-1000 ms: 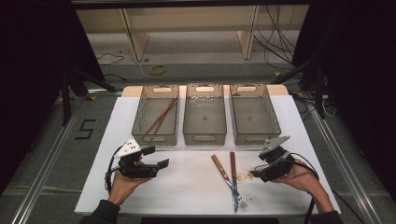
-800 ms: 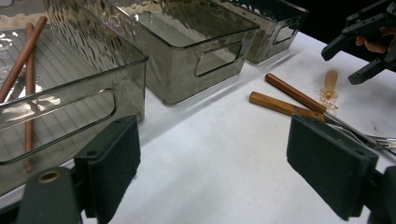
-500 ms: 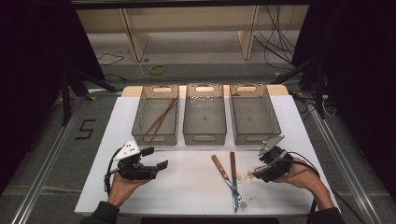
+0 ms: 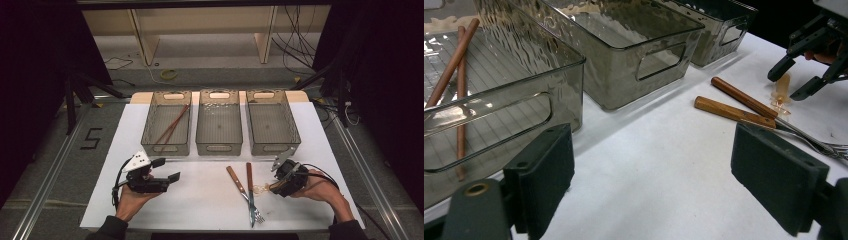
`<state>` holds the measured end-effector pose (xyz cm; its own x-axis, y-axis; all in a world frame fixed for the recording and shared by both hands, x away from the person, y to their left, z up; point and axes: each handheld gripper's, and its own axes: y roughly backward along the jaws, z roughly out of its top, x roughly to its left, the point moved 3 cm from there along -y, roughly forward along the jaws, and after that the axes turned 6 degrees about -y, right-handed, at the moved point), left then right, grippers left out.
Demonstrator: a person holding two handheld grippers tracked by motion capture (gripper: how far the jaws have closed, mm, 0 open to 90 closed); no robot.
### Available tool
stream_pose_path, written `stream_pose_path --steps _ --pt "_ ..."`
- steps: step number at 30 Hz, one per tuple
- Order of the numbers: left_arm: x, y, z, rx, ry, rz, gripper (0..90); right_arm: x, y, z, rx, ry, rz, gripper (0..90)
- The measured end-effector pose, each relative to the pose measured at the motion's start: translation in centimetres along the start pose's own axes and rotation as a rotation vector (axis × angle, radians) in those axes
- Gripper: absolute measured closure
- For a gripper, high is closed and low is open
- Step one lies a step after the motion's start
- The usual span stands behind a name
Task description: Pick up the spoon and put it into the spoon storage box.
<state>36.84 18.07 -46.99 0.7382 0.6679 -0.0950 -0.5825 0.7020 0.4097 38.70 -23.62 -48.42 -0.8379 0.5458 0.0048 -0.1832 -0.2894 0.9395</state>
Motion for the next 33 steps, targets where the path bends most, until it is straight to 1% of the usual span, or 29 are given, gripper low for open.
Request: stream_pose_path --steps 2,4,5,6,9,11,13,15,20,23,24,26,28,33 --pt "-0.01 -0.02 -0.02 0.002 -0.002 0.0 17.2 -0.1 -0.05 -0.06 0.01 0.003 0.011 50.3" --pt "0.0 -0.02 -0.03 0.005 -0.005 -0.001 17.2 -0.15 -0.05 -0.08 0.007 0.01 0.006 52.0" --pt "-0.01 -0.03 -0.03 0.005 -0.004 0.0 17.2 -0.13 -0.01 -0.07 0.015 0.011 0.011 52.7" --pt "-0.01 -0.03 -0.03 0.006 -0.004 0.0 17.2 -0.16 -0.05 -0.08 0.017 0.023 0.004 53.4" --pt "-0.02 -0.03 -0.02 0.003 -0.003 0.0 17.3 -0.02 -0.07 -0.01 0.034 0.028 -0.011 55.4" --pt "-0.03 -0.04 -0.03 0.005 -0.004 -0.001 17.3 0.03 -0.24 0.05 0.044 0.062 -0.022 56.3" --pt "-0.05 -0.04 -0.02 0.005 -0.006 -0.002 17.3 0.13 -0.22 0.17 0.058 0.066 -0.022 57.4" --pt "-0.08 -0.05 -0.02 0.005 -0.005 -0.003 17.4 0.12 -0.25 0.21 0.059 0.083 -0.025 59.0" --pt "-0.1 -0.05 -0.01 0.005 -0.006 -0.003 17.5 0.35 -0.19 0.28 0.079 0.089 -0.021 63.9" --pt "-0.13 -0.07 -0.02 0.005 -0.005 -0.004 17.5 0.49 -0.18 0.2 0.08 0.118 -0.023 69.5" --pt "-0.14 -0.07 -0.01 0.005 -0.006 -0.003 17.5 0.56 -0.16 0.17 0.081 0.128 -0.012 72.9" --pt "-0.13 -0.06 0.0 0.005 -0.008 -0.002 17.6 0.69 -0.14 0.12 0.083 0.142 -0.008 76.0" --pt "-0.13 -0.07 -0.01 0.005 -0.006 -0.002 17.6 0.8 -0.12 0.11 0.085 0.162 -0.009 76.7" --pt "-0.07 -0.1 -0.04 0.008 -0.007 -0.001 17.7 0.81 -0.06 0.05 0.076 0.173 -0.008 77.5"
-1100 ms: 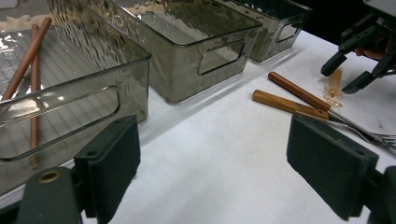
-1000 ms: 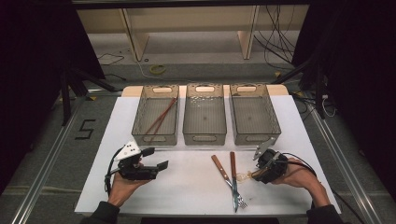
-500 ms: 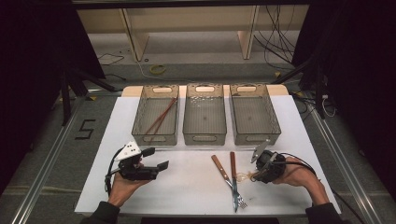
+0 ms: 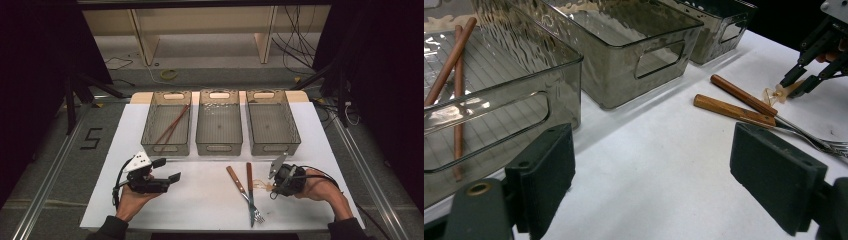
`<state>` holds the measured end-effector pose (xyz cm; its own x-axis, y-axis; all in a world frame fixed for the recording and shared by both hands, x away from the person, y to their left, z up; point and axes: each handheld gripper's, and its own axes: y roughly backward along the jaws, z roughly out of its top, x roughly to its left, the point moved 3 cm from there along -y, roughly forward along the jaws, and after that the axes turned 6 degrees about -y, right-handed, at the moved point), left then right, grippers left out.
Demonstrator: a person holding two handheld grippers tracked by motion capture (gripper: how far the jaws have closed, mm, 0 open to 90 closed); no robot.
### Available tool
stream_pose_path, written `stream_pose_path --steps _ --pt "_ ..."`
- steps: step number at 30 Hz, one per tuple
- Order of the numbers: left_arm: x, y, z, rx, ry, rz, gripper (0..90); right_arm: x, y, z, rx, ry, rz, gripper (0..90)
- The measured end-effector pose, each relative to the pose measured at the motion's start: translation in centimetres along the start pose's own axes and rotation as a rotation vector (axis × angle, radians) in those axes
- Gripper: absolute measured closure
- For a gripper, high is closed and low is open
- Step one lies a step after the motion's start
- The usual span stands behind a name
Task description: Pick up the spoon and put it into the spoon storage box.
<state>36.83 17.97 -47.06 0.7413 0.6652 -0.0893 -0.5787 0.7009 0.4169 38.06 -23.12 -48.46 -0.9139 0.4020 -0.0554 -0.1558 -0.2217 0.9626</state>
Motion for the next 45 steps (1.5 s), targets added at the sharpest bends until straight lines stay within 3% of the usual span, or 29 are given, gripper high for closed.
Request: stream_pose_path --steps 4,19,28,34,45 --pt "0.1 0.1 0.0 -0.007 0.001 0.003 17.7 -0.1 0.3 0.0 -0.021 0.002 0.002 77.9" --pt "0.3 0.3 -0.1 -0.035 0.009 0.009 17.6 -0.7 2.9 0.6 -0.216 -0.114 0.016 77.9" --pt "0.3 0.1 -0.1 -0.044 0.009 0.011 17.7 -1.4 4.0 1.2 -0.322 -0.254 0.027 78.0" --pt "0.3 0.2 -0.1 -0.056 0.008 0.017 17.7 -1.8 4.6 2.1 -0.382 -0.316 0.027 78.1" --pt "0.4 0.5 0.0 -0.085 0.01 0.03 17.6 -3.0 5.4 5.2 -0.464 -0.365 0.014 78.0"
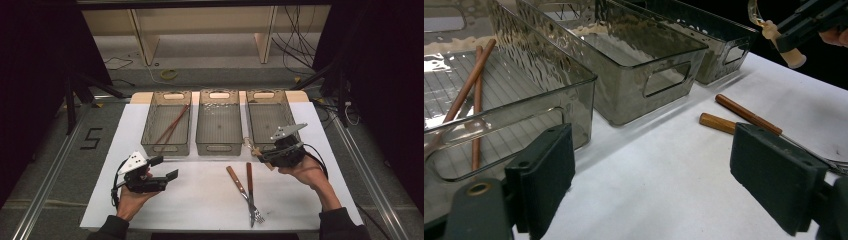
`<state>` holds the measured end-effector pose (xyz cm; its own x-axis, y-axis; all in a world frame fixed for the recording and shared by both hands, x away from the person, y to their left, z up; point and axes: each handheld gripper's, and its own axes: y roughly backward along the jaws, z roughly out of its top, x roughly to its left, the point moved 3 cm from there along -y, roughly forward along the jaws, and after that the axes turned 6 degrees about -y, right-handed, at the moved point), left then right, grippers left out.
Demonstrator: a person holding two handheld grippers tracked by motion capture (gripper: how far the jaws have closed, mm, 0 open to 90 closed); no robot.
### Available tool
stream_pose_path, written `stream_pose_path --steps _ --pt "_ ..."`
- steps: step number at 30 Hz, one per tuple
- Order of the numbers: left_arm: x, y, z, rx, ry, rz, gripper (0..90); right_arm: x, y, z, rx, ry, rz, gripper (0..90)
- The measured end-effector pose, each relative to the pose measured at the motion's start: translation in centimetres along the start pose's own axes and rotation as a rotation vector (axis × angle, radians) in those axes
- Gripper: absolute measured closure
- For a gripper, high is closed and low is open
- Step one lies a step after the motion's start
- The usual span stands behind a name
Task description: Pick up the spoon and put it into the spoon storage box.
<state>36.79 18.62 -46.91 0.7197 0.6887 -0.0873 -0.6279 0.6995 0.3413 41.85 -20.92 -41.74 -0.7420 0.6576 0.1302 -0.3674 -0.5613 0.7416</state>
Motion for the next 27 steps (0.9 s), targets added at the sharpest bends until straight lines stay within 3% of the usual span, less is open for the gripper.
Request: stream_pose_path --steps 14,27 --pt "0.0 0.1 0.0 -0.013 0.004 -0.001 17.6 0.2 -1.5 3.7 -0.053 -0.046 0.01 78.0" --pt "0.0 0.3 0.0 -0.005 0.007 -0.001 17.5 -0.3 -3.1 6.7 -0.083 -0.092 -0.009 77.9"
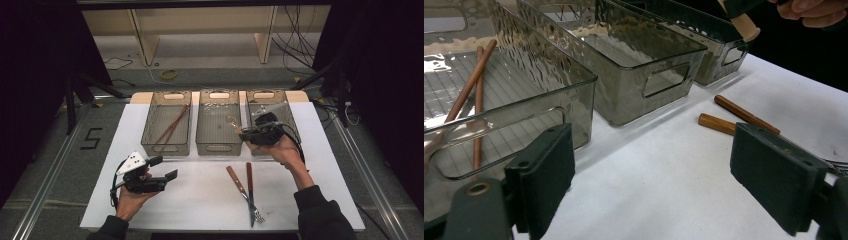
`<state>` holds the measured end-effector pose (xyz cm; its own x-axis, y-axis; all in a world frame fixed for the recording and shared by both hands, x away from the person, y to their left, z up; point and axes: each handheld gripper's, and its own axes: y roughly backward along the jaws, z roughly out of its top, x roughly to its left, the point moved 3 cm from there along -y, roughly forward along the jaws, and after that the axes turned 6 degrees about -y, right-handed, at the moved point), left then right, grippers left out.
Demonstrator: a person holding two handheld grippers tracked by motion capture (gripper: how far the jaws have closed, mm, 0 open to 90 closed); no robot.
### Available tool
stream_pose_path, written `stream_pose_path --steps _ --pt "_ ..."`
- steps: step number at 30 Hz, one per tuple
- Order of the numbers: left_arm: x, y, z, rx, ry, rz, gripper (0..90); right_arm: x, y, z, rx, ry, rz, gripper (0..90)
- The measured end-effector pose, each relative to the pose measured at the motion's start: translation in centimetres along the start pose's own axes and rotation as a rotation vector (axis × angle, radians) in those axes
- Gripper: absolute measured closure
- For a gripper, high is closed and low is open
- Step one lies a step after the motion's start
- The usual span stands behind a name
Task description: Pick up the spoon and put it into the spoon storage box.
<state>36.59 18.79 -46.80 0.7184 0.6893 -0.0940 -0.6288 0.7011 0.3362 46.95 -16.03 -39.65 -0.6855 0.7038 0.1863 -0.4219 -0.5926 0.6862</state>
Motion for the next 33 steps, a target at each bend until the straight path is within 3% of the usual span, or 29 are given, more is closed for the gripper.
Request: stream_pose_path --steps 17,33 --pt "0.1 0.6 -0.2 0.002 0.008 0.004 17.1 -0.4 -1.9 3.0 -0.007 -0.028 -0.039 77.8" --pt "-0.2 0.7 -0.3 0.004 0.011 -0.007 17.0 -0.7 -4.6 4.7 0.025 -0.054 -0.071 77.7"
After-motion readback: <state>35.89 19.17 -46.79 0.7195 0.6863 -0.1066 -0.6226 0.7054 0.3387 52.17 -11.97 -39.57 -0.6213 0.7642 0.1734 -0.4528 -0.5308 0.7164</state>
